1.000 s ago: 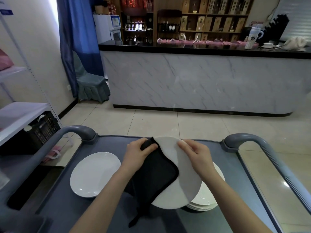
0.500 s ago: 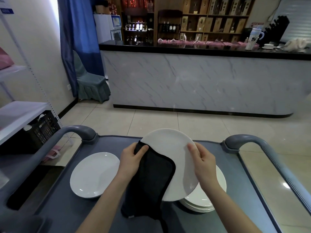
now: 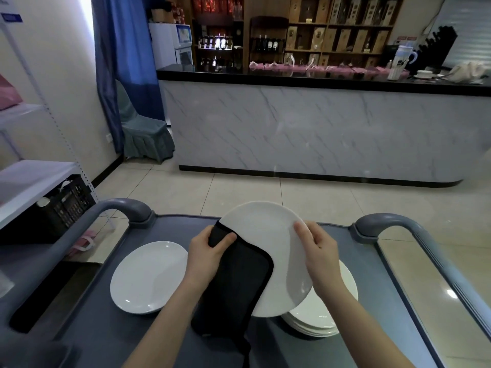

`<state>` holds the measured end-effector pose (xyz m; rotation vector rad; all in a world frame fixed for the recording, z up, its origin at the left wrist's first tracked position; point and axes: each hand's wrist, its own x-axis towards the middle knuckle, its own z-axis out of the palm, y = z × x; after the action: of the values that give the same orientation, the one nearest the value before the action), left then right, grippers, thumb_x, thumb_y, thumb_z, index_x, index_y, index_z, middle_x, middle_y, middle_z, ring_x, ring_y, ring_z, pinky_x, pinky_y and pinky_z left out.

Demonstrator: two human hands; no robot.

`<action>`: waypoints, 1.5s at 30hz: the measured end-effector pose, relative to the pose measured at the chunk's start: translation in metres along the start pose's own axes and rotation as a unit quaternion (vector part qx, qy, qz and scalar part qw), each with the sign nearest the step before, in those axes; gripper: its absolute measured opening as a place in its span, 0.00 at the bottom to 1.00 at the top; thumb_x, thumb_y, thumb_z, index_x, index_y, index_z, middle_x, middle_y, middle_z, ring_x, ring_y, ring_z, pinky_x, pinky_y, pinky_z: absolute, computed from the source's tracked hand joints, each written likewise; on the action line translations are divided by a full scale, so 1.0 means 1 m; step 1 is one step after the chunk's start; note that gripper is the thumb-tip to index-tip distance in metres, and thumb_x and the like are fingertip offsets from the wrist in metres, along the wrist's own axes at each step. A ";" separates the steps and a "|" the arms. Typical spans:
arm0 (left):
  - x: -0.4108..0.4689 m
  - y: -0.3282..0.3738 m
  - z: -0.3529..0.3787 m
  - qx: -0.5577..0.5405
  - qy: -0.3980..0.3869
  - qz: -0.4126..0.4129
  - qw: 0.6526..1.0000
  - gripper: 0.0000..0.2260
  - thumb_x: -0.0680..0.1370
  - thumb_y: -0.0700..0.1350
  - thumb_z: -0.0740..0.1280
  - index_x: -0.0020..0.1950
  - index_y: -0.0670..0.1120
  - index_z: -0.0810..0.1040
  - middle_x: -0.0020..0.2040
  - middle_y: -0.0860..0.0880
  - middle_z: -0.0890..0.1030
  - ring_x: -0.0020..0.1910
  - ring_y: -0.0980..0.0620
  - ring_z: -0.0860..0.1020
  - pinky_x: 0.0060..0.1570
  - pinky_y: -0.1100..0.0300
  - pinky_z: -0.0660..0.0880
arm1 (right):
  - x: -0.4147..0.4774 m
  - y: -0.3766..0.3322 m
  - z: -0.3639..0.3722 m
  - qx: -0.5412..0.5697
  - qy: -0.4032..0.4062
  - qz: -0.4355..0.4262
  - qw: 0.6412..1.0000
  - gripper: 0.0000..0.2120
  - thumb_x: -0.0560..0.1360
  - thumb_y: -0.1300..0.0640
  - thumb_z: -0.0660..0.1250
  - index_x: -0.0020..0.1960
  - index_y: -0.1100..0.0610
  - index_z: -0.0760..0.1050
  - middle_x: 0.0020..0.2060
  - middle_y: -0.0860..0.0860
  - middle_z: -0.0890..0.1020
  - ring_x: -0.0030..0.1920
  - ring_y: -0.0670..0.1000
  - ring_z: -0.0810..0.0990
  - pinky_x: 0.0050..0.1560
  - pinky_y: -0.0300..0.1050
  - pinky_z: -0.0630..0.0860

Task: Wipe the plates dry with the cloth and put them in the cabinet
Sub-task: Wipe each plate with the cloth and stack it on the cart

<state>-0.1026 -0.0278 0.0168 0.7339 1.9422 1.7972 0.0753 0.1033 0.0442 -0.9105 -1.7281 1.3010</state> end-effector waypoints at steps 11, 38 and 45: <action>0.012 0.022 0.003 0.159 -0.187 0.096 0.965 0.07 0.72 0.47 0.76 0.37 0.53 0.80 0.32 0.57 0.78 0.33 0.61 0.74 0.35 0.68 0.68 | 0.025 -0.015 -0.001 -0.234 -0.289 -0.078 0.925 0.13 0.79 0.45 0.67 0.37 0.45 0.75 0.32 0.41 0.77 0.35 0.39 0.74 0.39 0.40 0.69; 0.018 0.014 0.008 0.147 -0.056 0.073 0.985 0.06 0.72 0.52 0.75 0.41 0.55 0.78 0.37 0.63 0.81 0.39 0.66 0.78 0.36 0.72 0.70 | 0.012 -0.001 -0.001 -0.044 -0.071 -0.021 0.996 0.14 0.78 0.48 0.69 0.36 0.51 0.80 0.29 0.42 0.76 0.32 0.41 0.72 0.33 0.32 0.67; 0.001 -0.012 0.007 0.019 0.047 -0.029 0.998 0.04 0.76 0.49 0.72 0.44 0.50 0.80 0.39 0.58 0.84 0.39 0.61 0.81 0.37 0.67 0.74 | -0.010 0.013 0.008 0.033 0.024 0.040 0.998 0.16 0.81 0.47 0.64 0.35 0.46 0.77 0.29 0.41 0.75 0.30 0.40 0.70 0.32 0.32 0.68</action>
<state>-0.1003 -0.0217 0.0047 0.6080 2.0398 1.7941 0.0739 0.0942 0.0285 -0.9747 -1.6164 1.3685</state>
